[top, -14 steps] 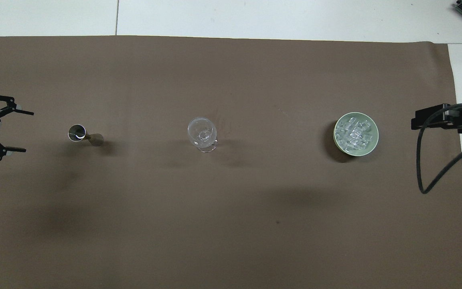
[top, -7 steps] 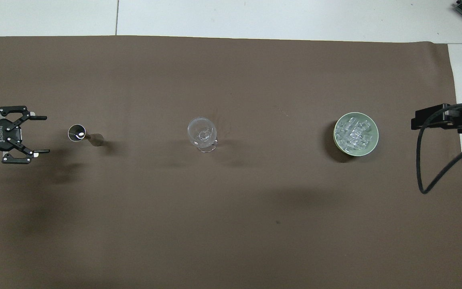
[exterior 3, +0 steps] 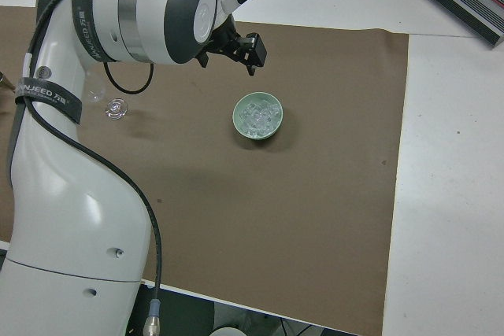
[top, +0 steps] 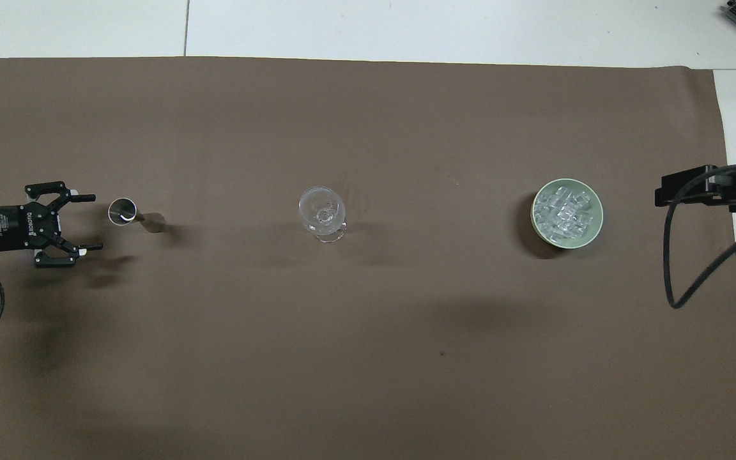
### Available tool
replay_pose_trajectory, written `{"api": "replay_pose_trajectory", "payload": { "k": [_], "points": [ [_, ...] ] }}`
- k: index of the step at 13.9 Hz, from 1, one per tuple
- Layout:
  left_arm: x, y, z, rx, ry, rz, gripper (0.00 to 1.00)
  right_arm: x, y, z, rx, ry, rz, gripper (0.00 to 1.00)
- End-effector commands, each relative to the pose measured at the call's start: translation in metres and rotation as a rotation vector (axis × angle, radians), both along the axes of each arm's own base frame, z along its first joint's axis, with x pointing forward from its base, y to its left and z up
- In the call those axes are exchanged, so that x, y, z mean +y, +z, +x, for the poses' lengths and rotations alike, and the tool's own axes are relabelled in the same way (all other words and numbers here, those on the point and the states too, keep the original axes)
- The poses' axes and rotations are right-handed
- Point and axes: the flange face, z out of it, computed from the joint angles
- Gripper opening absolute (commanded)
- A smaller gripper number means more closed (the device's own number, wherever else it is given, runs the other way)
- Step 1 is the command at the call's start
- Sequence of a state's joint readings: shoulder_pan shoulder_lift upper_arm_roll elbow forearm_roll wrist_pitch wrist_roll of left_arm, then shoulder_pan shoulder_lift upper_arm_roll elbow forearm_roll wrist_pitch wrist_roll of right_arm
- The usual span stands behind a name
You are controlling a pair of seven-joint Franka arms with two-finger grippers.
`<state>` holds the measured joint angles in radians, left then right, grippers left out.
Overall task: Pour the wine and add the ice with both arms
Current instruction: 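Move the open left gripper toward the small silver cup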
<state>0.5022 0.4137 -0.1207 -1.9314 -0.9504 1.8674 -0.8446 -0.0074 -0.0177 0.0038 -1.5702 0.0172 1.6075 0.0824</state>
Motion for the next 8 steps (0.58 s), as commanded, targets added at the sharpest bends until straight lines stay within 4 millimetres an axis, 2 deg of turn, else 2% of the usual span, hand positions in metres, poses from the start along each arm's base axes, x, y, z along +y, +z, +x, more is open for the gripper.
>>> {"api": "replay_pose_trajectory", "payload": {
  "k": [1,8],
  "points": [
    [-0.007,-0.005,-0.007,-0.012,0.031,-0.041,1.00,-0.002,0.000,-0.004,0.007,0.013,0.014,1.00],
    [-0.029,-0.012,-0.010,-0.067,0.024,-0.099,1.00,-0.002,0.000,-0.004,0.007,0.014,0.014,1.00]
  ]
}}
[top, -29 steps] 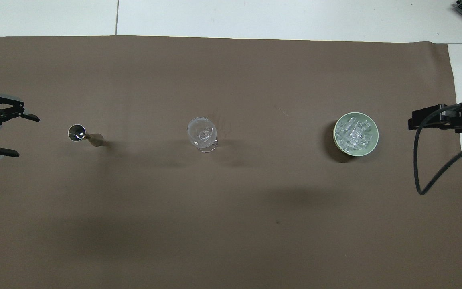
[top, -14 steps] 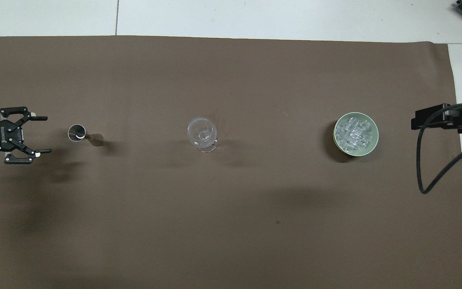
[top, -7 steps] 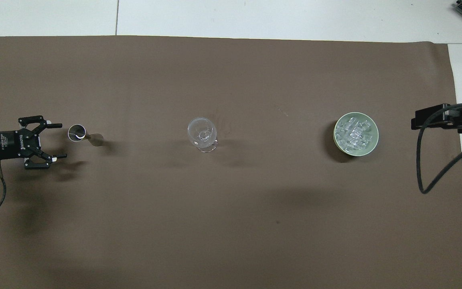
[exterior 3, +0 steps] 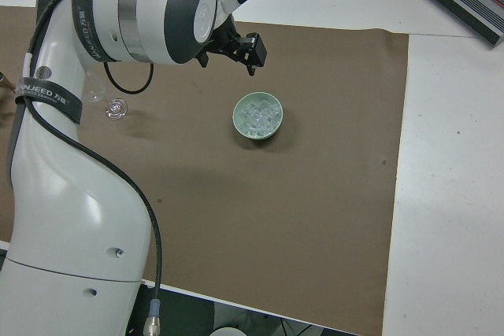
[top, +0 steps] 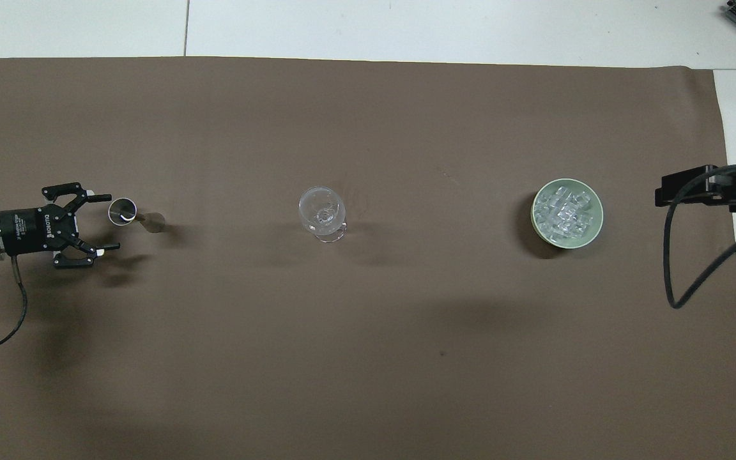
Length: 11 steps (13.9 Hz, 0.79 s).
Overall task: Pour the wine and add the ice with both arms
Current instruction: 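Move the open left gripper toward the small silver cup, then close the left gripper on the silver cup and lift it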
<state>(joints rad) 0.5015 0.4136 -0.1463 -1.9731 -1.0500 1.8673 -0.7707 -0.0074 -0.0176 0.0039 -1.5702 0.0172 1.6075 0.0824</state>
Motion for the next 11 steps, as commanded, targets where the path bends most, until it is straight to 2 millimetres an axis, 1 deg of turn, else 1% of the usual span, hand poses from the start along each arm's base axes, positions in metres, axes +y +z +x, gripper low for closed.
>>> {"api": "replay_pose_trajectory", "payload": {
  "k": [1,6,8,9,11],
  "points": [
    [-0.013,-0.004,-0.007,-0.023,0.018,-0.030,1.00,-0.002,0.000,-0.004,0.007,0.013,0.014,1.00],
    [-0.035,-0.006,-0.005,-0.093,-0.056,-0.026,1.00,-0.002,0.000,-0.004,0.007,0.013,0.014,1.00],
    [-0.036,-0.006,-0.005,-0.095,-0.059,-0.026,1.00,-0.002,0.000,-0.004,0.007,0.014,0.014,1.00],
    [-0.042,-0.006,-0.004,-0.102,-0.074,-0.024,1.00,-0.002,0.000,-0.004,0.007,0.013,0.014,1.00],
    [-0.047,-0.007,-0.003,-0.109,-0.086,-0.021,1.00,-0.002,0.000,-0.004,0.007,0.014,0.014,1.00]
  ]
}}
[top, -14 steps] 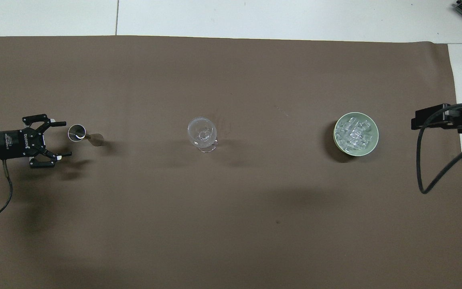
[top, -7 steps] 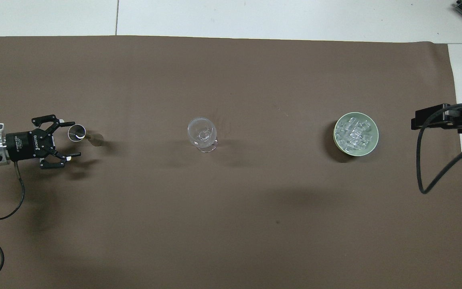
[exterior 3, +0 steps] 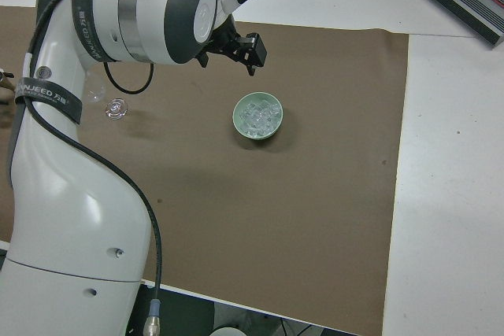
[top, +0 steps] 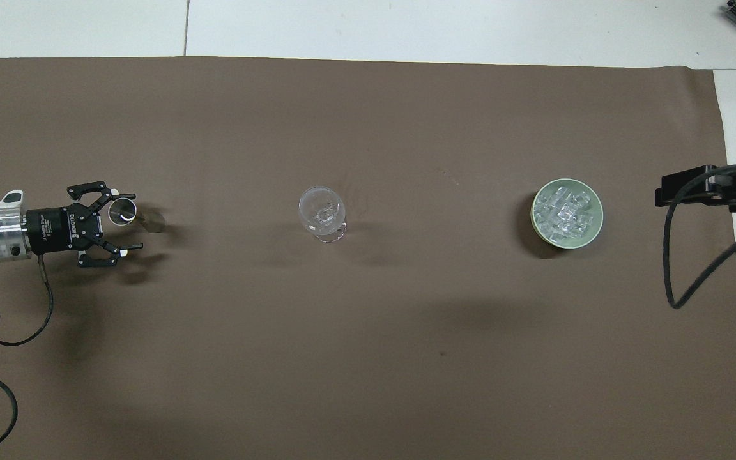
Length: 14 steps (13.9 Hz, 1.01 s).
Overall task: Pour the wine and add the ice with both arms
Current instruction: 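Close the left gripper on the silver cup and lift it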
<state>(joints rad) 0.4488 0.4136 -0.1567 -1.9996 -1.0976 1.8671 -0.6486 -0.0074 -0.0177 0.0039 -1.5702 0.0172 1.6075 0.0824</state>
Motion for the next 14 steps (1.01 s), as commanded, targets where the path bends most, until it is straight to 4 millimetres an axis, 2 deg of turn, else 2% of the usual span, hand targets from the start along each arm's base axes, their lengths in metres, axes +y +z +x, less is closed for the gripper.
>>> {"api": "replay_pose_trajectory", "payload": {
  "k": [1,5,6,7,10,14],
  "points": [
    [-0.0082,0.0008,-0.0047,-0.019,0.002,0.001,1.00,-0.0023,-0.0003,-0.0043,0.007,0.013,0.014,1.00],
    [-0.0077,0.0010,-0.0047,-0.018,0.007,-0.003,1.00,-0.0023,-0.0003,-0.0043,0.007,0.013,0.014,1.00],
    [-0.0068,0.0010,-0.0048,-0.017,0.009,-0.003,0.96,-0.0023,-0.0003,-0.0043,0.007,0.014,0.014,1.00],
    [-0.0053,0.0009,-0.0052,-0.016,0.011,-0.004,0.87,-0.0023,-0.0003,-0.0043,0.007,0.014,0.014,1.00],
    [-0.0027,0.0010,-0.0057,-0.015,0.016,-0.004,0.69,-0.0023,-0.0003,-0.0043,0.007,0.013,0.014,1.00],
    [-0.0005,0.0015,-0.0052,-0.015,0.025,-0.004,0.57,-0.0023,-0.0003,-0.0043,0.007,0.013,0.014,1.00]
  ]
}}
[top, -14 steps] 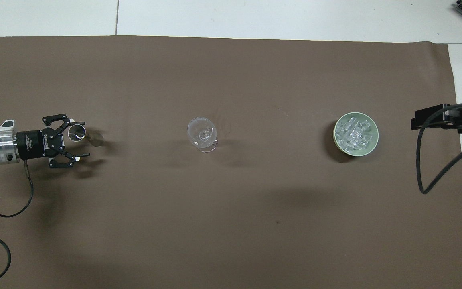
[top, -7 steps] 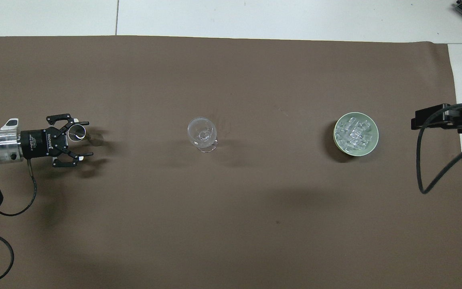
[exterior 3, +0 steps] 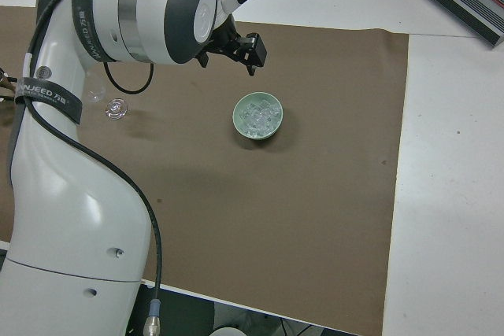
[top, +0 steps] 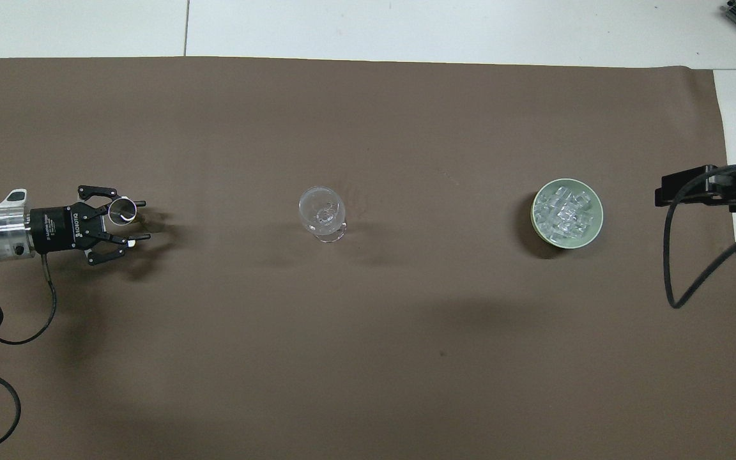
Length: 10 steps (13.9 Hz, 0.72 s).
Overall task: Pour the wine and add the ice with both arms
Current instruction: 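Close the left gripper on the silver cup and lift it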
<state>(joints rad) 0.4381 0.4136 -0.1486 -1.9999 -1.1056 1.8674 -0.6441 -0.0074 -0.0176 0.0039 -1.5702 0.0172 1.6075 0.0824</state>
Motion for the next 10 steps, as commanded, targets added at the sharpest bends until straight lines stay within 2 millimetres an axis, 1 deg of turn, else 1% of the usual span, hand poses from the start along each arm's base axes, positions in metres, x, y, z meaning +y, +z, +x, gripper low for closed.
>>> {"api": "replay_pose_trajectory", "payload": {
  "k": [1,3,4,6,7,9,10],
  "points": [
    [0.0013,0.0012,-0.0062,-0.009,0.026,-0.002,0.54,-0.0023,-0.0003,-0.0043,0.007,0.014,0.014,1.00],
    [0.0017,0.0017,-0.0056,-0.009,0.027,0.000,0.45,-0.0023,-0.0003,-0.0043,0.007,0.014,0.014,1.00],
    [0.0008,0.0011,-0.0059,-0.008,0.027,0.001,0.39,-0.0023,-0.0003,-0.0043,0.007,0.014,0.014,1.00],
    [0.0009,0.0025,-0.0054,-0.009,0.027,0.000,0.21,-0.0023,-0.0003,-0.0043,0.007,0.014,0.014,1.00],
    [0.0025,0.0017,-0.0058,-0.006,0.030,-0.001,0.16,-0.0023,-0.0003,-0.0043,0.007,0.014,0.014,1.00],
    [0.0027,0.0022,-0.0053,0.002,0.035,-0.001,0.00,-0.0023,-0.0003,-0.0043,0.007,0.013,0.014,1.00],
    [0.0008,0.0027,-0.0047,0.002,0.031,-0.003,0.00,-0.0023,-0.0003,-0.0043,0.007,0.014,0.014,1.00]
  ]
}}
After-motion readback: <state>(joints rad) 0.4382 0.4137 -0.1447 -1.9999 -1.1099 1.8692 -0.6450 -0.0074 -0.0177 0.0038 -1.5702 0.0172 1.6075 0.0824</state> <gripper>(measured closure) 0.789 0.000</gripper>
